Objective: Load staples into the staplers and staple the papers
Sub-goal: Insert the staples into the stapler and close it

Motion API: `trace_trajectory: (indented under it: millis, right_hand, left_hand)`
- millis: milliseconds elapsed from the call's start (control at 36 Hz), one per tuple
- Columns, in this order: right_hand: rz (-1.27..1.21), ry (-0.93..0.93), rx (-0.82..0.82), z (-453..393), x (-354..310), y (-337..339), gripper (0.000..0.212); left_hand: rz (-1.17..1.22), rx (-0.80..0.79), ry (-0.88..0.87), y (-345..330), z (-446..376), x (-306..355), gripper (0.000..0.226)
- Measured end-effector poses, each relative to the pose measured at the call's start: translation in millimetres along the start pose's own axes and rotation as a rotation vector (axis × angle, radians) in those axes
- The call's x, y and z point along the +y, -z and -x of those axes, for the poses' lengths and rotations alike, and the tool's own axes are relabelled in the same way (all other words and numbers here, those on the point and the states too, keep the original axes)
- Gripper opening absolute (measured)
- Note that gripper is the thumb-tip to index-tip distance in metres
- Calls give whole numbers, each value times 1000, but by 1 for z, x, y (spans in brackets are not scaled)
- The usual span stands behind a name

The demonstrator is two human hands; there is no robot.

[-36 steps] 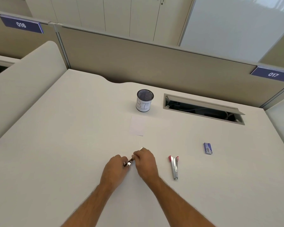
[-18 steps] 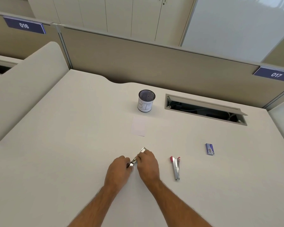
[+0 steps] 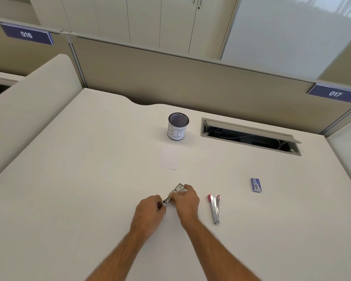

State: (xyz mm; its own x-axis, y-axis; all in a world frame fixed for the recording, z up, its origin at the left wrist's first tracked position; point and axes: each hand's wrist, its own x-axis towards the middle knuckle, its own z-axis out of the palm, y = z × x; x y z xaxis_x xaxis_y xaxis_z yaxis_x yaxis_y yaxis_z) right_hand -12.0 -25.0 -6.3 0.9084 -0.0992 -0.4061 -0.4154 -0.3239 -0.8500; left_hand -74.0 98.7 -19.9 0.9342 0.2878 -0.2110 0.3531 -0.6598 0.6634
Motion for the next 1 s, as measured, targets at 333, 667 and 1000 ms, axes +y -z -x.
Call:
trace_trajectory:
  millis: [333,667,1000]
  right_hand:
    - [-138,77,-89,-10,-8,12,40]
    - [-1,259,-269,-7,-10,27,36]
    - [363,392,-477,-13,-24,51,62]
  left_hand:
    - [127,-162,-32,16,-7,24,17]
    - [327,-174,-66,48,-32,37,30]
    - [244,-316,-115,54,-33,26,83]
